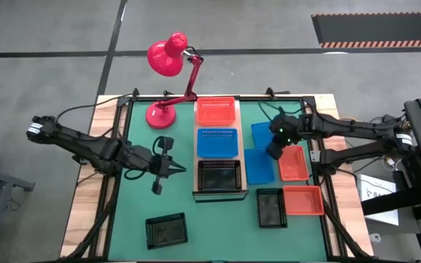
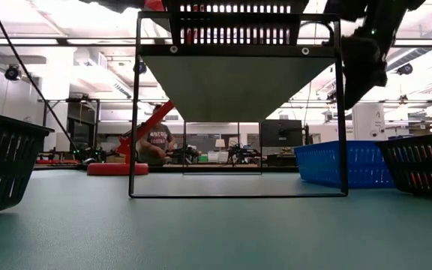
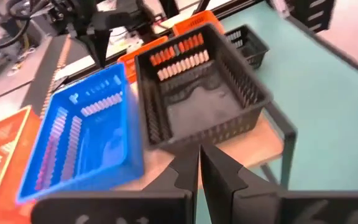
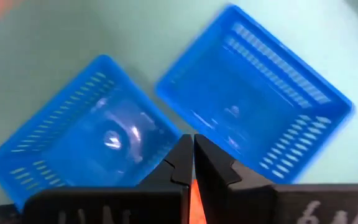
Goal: Stack baskets on shelf by color
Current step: Stack the top blue bin on top of the blue bin on the shelf
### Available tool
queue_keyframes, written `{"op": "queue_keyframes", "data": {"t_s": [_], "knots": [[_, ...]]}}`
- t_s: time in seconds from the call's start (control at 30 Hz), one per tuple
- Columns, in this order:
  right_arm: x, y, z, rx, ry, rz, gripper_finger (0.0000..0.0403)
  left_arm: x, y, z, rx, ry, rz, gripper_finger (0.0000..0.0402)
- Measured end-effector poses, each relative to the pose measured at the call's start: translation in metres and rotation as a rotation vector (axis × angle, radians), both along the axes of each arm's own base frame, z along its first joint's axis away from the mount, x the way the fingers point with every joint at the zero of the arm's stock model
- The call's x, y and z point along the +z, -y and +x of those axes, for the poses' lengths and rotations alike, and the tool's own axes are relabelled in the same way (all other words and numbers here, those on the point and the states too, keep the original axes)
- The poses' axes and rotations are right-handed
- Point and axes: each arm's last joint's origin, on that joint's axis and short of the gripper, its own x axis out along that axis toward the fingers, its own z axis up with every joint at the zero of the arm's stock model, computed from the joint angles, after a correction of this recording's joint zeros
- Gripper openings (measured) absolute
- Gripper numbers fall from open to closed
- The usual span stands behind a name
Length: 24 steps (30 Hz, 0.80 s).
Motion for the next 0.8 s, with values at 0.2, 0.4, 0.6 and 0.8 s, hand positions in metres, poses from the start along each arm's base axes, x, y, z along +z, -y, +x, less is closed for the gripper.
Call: {"op": "queue_keyframes", "data": {"t_s": [0.2, 0.4, 0.6, 0.8], "knots": [[-0.002, 0.015, -0.008, -0.053, -0.026, 0.039, 0.0009, 0.003, -0.006, -0.018, 0.004, 0.055, -0.014, 0.0001], [-0.013, 0.026, -0.008, -0.059, -0.120, 0.082, 0.0009, 0.007, -0.012, -0.039, 0.004, 0.119, -0.034, 0.0001], [-0.029, 0.029, 0.004, 0.180, -0.228, 0.078, 0.0011, 0.003, -0.015, -0.049, 0.004, 0.167, -0.050, 0.0001], [-0.039, 0.032, 0.015, 0.197, -0.253, 0.146, 0.0063, 0.002, -0.017, -0.055, 0.004, 0.184, -0.055, 0.0001]]}}
